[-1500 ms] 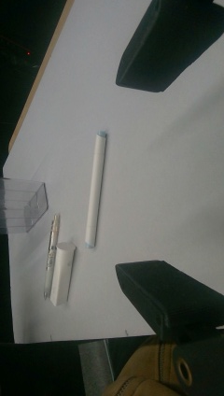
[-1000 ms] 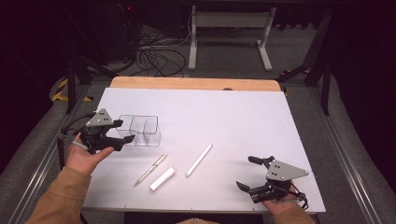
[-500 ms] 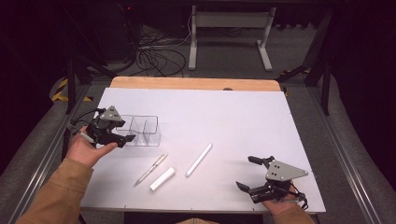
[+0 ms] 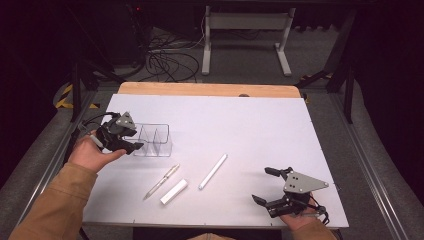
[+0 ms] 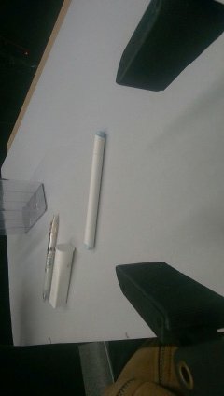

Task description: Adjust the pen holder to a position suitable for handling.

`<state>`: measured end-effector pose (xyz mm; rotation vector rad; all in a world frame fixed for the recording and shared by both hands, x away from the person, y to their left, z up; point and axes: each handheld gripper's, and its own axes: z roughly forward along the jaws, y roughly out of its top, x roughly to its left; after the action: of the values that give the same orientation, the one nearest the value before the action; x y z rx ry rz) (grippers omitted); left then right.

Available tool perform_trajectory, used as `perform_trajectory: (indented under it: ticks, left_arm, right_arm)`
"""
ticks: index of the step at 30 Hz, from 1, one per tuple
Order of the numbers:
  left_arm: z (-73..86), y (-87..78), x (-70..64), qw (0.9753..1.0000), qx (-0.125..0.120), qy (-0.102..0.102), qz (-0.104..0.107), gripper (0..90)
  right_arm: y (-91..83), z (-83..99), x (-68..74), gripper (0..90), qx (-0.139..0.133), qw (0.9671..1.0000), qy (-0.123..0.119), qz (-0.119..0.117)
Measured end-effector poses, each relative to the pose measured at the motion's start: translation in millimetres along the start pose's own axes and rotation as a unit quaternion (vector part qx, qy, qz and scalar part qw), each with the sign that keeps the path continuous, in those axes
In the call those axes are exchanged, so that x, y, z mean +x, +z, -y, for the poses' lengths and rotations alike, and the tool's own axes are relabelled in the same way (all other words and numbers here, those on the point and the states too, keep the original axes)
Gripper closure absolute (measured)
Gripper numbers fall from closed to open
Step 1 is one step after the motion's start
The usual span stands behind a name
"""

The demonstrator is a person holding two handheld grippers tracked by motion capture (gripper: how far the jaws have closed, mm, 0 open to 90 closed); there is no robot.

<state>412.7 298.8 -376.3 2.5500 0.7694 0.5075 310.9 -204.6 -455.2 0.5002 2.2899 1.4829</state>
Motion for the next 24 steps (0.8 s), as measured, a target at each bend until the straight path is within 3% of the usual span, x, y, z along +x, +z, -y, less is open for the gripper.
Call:
perform_trajectory:
  ticks: [6, 11, 24]
  left_arm:
    - [-4.0, 3.8, 2.9, 0.9989, 0.034, 0.032, 0.003, 54.7]
    - [-7.5, 11.0, 7.9, 0.9981, 0.056, 0.019, 0.017, 58.8]
    - [-14.3, 13.5, 15.3, 0.9945, 0.086, 0.025, 0.055, 68.3]
  right_arm:
    - [0.3, 0.1, 0.1, 8.7, 0.000, 1.0000, -0.001, -0.002]
    - [0.5, 0.2, 0.1, 8.8, 0.002, 1.0000, -0.001, 0.000]
    - [0.0, 0.4, 0.1, 8.9, 0.000, 1.0000, -0.003, -0.001]
